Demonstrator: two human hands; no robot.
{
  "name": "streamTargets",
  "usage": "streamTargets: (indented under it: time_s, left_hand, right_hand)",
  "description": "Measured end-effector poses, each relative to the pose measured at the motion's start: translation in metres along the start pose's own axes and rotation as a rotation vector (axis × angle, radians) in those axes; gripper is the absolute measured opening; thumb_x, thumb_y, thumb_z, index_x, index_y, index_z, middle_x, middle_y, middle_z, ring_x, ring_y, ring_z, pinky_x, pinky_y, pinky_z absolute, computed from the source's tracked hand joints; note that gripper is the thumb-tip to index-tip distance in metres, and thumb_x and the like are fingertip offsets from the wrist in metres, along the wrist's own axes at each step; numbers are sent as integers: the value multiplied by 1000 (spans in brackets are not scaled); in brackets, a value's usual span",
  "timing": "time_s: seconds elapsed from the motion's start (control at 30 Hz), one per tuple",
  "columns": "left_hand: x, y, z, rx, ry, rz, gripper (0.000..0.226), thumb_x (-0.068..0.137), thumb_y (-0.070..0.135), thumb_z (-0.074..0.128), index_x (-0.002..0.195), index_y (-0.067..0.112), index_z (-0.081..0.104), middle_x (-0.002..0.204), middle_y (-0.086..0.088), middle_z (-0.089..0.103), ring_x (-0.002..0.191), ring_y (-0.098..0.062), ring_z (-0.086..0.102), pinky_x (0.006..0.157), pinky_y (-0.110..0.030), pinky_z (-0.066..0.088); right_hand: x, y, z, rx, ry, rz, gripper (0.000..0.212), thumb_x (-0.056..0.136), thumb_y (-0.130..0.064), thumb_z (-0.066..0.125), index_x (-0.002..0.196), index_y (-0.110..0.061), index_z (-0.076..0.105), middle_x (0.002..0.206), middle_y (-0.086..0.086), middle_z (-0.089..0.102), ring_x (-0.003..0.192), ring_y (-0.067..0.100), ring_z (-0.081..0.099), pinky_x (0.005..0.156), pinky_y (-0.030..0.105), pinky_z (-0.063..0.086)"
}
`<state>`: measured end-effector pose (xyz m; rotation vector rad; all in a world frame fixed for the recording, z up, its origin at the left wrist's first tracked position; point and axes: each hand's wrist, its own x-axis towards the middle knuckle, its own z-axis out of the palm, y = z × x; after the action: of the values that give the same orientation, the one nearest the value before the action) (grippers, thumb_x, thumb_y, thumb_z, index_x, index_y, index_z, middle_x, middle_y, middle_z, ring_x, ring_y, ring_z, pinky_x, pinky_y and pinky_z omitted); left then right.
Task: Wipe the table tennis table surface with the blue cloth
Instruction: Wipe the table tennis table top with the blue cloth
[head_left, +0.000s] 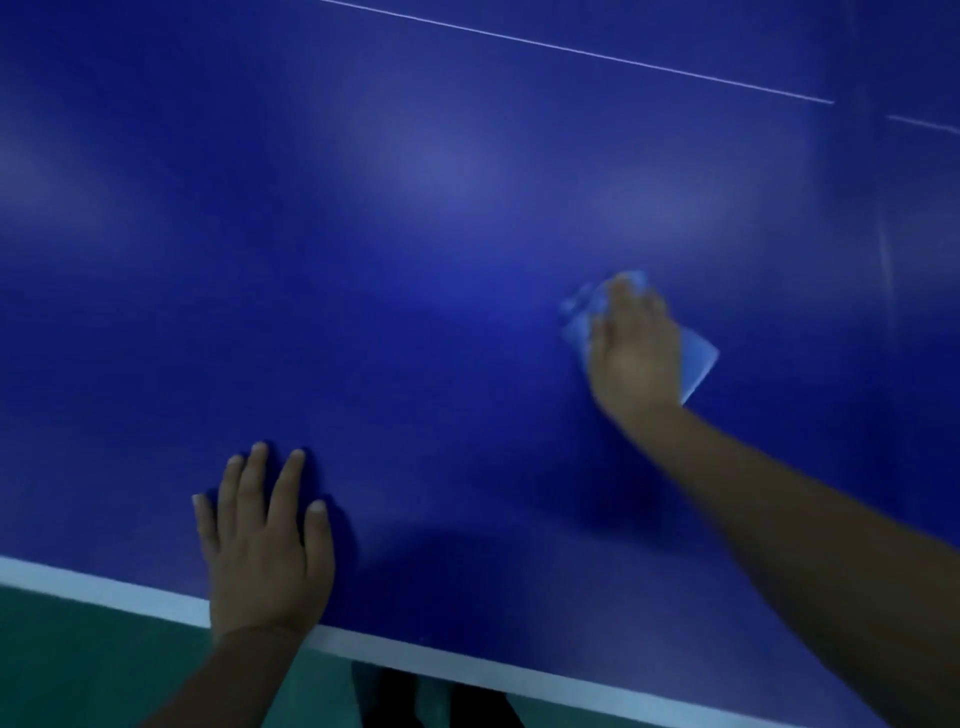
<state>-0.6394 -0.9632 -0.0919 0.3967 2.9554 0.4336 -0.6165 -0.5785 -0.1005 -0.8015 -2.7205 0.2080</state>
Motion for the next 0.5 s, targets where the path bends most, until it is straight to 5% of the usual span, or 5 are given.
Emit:
streamTargets:
  time_s: [0.1,0.2,0.3,0.43,0.5]
  left_hand:
    - [0,-2,1,4,17,14,61,96,43,29,145,13,49,158,-13,34,151,-28,15,124,-43,-5]
    - [1,-3,2,22,40,27,59,96,40,31,144,12,51,156,-14,37,150,-31,20,124,-45,-1]
    - [2,-5,3,27,37,32,58,96,39,31,144,13,51,157,-14,36,150,-31,20,123,-50,3]
    - [3,-6,4,37,51,40,58,96,39,32,143,12,51,156,-15,36,149,-33,21,122,-53,5]
    - [2,-6,4,43,44,40,59,96,39,32,144,11,51,157,-15,35,150,-33,20,123,-53,4]
  right_hand:
    - [73,20,6,-60,49,223,47,99,-28,29,124,1,54,131,19,56,117,41,50,98,48,38]
    - [104,-26,25,-50,10,209,53,94,-32,25,128,-2,54,129,20,57,113,41,53,94,47,39]
    - [53,-112,37,87,-125,-218,42,93,-29,41,130,-13,52,128,17,57,109,37,58,85,45,47]
    - [-75,-130,4,178,-555,-1109,50,98,-39,40,142,-16,48,151,3,43,137,29,42,103,43,38]
    - [-63,-85,-3,180,-572,-1066,49,96,-41,48,138,-17,52,143,2,48,129,25,47,100,38,38]
